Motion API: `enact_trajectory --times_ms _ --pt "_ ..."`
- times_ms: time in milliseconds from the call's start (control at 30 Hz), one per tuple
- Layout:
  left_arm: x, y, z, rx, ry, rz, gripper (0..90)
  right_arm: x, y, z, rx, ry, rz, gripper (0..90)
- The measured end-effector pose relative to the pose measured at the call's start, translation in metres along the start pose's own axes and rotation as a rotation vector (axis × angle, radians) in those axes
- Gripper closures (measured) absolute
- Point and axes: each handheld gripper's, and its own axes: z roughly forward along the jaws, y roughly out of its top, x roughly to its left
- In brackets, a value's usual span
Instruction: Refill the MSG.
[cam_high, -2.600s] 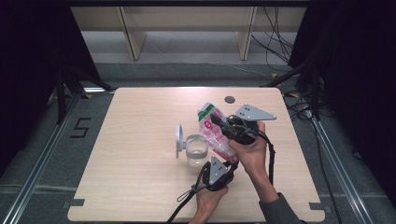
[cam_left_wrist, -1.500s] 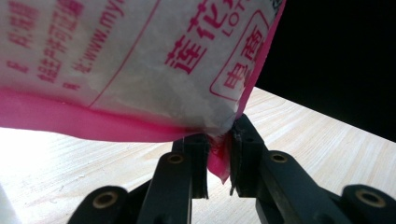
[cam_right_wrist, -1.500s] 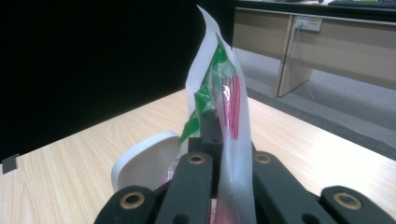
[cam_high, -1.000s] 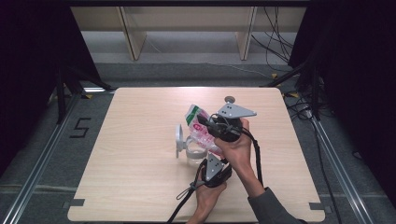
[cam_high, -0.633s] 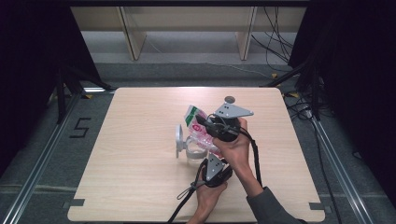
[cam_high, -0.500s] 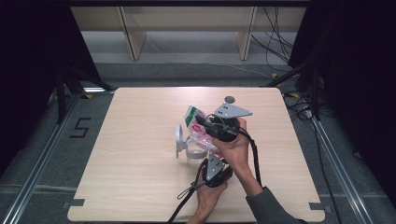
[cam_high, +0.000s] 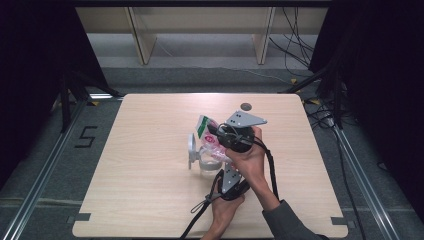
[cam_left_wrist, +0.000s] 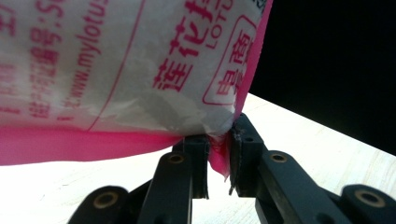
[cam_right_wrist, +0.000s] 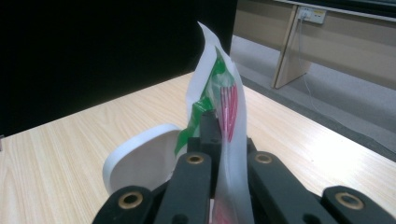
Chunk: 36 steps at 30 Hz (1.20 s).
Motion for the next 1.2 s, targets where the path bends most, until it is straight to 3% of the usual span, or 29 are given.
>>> enact_trajectory --times_ms 233,333,433,467,533,733,767,833,1200 --pt "-0.0012 0.0007 0.0006 -0.002 -0.001 0.003 78.9 -0.0020 0.0008 -0.0009 0.003 -0.010 -0.033 90.0" --pt "-0.0014 0.0012 0.0021 -0.005 -0.004 -0.004 78.9 -0.0005 0.0009 -0.0006 0.015 0.003 -0.006 90.0" --pt "-0.0030 0.0013 0.0028 -0.013 -0.007 -0.007 78.9 -0.0015 0.0012 -0.0010 0.008 -0.011 -0.031 90.0" --pt "-0.0028 0.0015 0.0032 -0.011 -0.009 -0.005 78.9 -0.0002 0.0010 -0.0008 0.014 -0.009 -0.013 89.9" --pt "-0.0029 0.0021 0.0041 -0.011 -0.012 -0.011 78.9 -0.0006 0.0007 0.0006 0.006 -0.014 -0.032 89.9" --pt "-0.0042 0.0030 0.0041 -0.016 -0.017 -0.018 78.9 -0.0005 0.0011 -0.0001 0.009 -0.016 -0.034 89.9" --pt "-0.0042 0.0032 0.0037 -0.015 -0.015 -0.013 78.9 0.0000 0.0011 -0.0002 0.010 0.006 -0.019 89.9" --pt "-0.0041 0.0038 0.0036 -0.017 -0.014 -0.010 78.9 -0.0010 0.0020 -0.0014 0.002 -0.006 -0.038 89.9" --pt "-0.0033 0.0041 0.0064 -0.027 -0.023 -0.019 78.9 -0.0015 0.0025 -0.0017 0.001 -0.011 -0.037 89.8"
